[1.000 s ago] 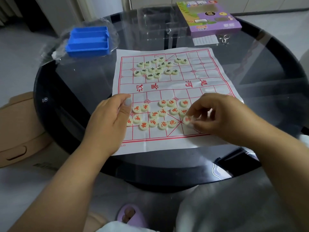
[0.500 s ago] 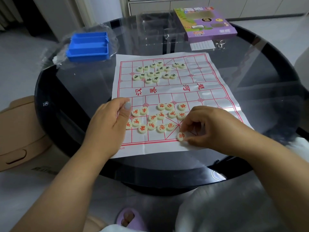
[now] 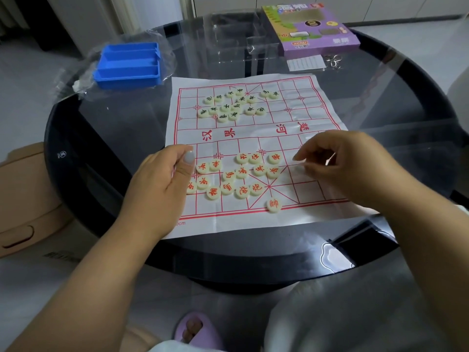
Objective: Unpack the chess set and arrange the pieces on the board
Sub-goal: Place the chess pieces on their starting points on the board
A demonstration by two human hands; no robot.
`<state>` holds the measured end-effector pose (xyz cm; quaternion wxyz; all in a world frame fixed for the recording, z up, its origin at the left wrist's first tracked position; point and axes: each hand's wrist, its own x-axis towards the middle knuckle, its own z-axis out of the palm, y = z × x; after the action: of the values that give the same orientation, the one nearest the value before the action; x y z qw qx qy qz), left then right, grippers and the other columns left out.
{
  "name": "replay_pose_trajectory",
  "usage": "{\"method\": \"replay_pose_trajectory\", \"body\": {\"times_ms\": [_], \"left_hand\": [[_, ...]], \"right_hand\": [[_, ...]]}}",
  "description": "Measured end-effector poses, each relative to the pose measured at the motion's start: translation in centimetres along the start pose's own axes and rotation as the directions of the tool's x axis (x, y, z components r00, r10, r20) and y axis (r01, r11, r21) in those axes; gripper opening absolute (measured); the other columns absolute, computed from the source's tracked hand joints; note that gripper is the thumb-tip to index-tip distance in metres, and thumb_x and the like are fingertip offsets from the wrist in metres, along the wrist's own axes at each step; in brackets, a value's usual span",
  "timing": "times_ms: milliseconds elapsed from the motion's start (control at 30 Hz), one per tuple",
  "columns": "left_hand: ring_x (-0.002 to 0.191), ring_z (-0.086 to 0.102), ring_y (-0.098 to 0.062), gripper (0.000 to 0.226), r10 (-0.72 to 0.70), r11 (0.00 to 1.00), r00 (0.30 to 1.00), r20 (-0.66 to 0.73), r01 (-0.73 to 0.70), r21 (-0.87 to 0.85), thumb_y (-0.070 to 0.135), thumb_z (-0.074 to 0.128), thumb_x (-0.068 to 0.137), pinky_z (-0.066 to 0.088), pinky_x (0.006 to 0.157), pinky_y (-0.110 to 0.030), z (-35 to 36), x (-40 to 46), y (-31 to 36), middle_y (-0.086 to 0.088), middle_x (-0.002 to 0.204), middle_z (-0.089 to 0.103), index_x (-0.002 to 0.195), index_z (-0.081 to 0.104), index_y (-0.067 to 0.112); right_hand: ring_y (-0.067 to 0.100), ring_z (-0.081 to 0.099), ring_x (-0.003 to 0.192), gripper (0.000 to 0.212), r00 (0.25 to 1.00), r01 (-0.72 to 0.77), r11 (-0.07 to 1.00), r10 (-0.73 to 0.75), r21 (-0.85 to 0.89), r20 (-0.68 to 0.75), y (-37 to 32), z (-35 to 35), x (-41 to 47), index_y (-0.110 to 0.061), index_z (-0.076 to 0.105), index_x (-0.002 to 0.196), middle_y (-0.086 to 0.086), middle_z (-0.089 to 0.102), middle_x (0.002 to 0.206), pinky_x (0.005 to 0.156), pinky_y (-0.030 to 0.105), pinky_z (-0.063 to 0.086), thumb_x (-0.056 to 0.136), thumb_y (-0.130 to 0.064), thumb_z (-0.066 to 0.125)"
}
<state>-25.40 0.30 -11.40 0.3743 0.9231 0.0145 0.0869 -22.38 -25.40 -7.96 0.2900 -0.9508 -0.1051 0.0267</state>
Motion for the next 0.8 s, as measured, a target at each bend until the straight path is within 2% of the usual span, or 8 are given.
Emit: {"method": "replay_pose_trajectory", "body": {"times_ms": [167,233,367,433,500,600,700,800], "left_hand": [[0.102,0.053,-0.008,0.061,-0.012,1.000,1.000,0.007,0.012,-0.012,0.059,0.026,0.085,0.041,0.073,-0.016,0.0,-0.1,-0.1,0.033,0.095,0.043,0.127,0.054,0.024],[0.103,0.053,-0.008,0.062,-0.013,1.000,1.000,0.007,0.014,-0.007,0.060,0.026,0.084,0.040,0.073,-0.016,0.0,-0.1,-0.1,0.032,0.095,0.043,0.126,0.054,0.024],[0.108,0.054,-0.012,0.063,-0.013,1.000,1.000,0.012,0.012,0.014,0.060,0.027,0.084,0.047,0.084,-0.031,-0.1,-0.1,0.1,0.024,0.103,0.047,0.128,0.053,0.024],[0.110,0.054,-0.014,0.054,-0.020,0.999,1.000,0.012,0.019,0.026,0.055,0.033,0.090,0.050,0.090,-0.040,0.0,-0.1,0.0,0.019,0.111,0.048,0.129,0.053,0.024],[0.113,0.054,-0.014,0.038,-0.030,0.999,1.000,0.005,0.030,0.043,0.041,0.045,0.095,0.050,0.092,-0.042,0.1,0.1,-0.2,0.019,0.114,0.047,0.129,0.052,0.025],[0.114,0.051,-0.010,0.033,-0.046,0.997,0.999,-0.011,0.046,0.060,0.026,0.052,0.096,0.048,0.092,-0.031,0.3,0.2,-0.7,0.015,0.123,0.049,0.129,0.052,0.027],[0.109,0.051,-0.005,0.033,-0.054,0.998,0.998,-0.018,0.054,0.040,0.022,0.051,0.096,0.043,0.078,-0.017,0.3,0.3,-0.9,0.015,0.126,0.050,0.129,0.052,0.029],[0.102,0.054,-0.003,0.030,-0.061,0.997,0.998,-0.017,0.062,0.038,0.019,0.050,0.098,0.042,0.070,-0.011,-0.2,0.7,-1.1,0.018,0.120,0.051,0.126,0.055,0.029]], "right_hand": [[0.004,0.053,0.073,0.011,0.999,-0.030,0.999,0.029,-0.033,-0.024,0.3,0.3,0.3,-0.033,0.064,0.089,-0.019,0.057,0.080,0.061,0.012,0.040,0.087,-0.022,0.064],[0.007,0.055,0.078,0.014,0.999,-0.032,0.999,0.031,-0.041,-0.021,0.2,0.6,0.5,-0.033,0.064,0.093,-0.013,0.059,0.086,0.063,0.012,0.041,0.089,-0.020,0.062],[0.012,0.056,0.084,0.023,1.000,-0.027,0.997,0.026,-0.071,-0.012,-0.1,1.3,1.0,-0.029,0.065,0.108,-0.009,0.059,0.092,0.063,0.011,0.040,0.091,-0.016,0.057],[0.011,0.055,0.082,0.023,1.000,-0.016,0.997,0.015,-0.081,-0.019,-0.3,1.6,1.3,-0.029,0.064,0.110,-0.009,0.059,0.093,0.063,0.015,0.043,0.092,-0.016,0.056],[0.008,0.053,0.078,0.023,0.999,0.009,0.996,-0.013,-0.084,-0.050,-0.4,1.9,1.6,-0.028,0.064,0.109,-0.009,0.059,0.094,0.062,0.015,0.041,0.091,-0.016,0.056],[0.010,0.053,0.084,0.025,0.994,0.063,0.993,-0.071,-0.095,-0.079,-0.7,2.4,2.1,-0.024,0.065,0.110,-0.009,0.055,0.095,0.061,0.006,0.032,0.090,-0.013,0.056],[0.009,0.049,0.087,0.025,0.993,0.096,0.990,-0.103,-0.105,-0.059,-0.7,2.8,2.4,-0.022,0.064,0.112,-0.008,0.053,0.099,0.063,0.006,0.031,0.090,-0.013,0.057],[0.009,0.049,0.086,0.022,0.992,0.121,0.988,-0.125,-0.101,-0.035,-1.1,2.4,3.0,-0.026,0.064,0.110,-0.009,0.052,0.099,0.063,0.008,0.033,0.090,-0.018,0.059]]}}
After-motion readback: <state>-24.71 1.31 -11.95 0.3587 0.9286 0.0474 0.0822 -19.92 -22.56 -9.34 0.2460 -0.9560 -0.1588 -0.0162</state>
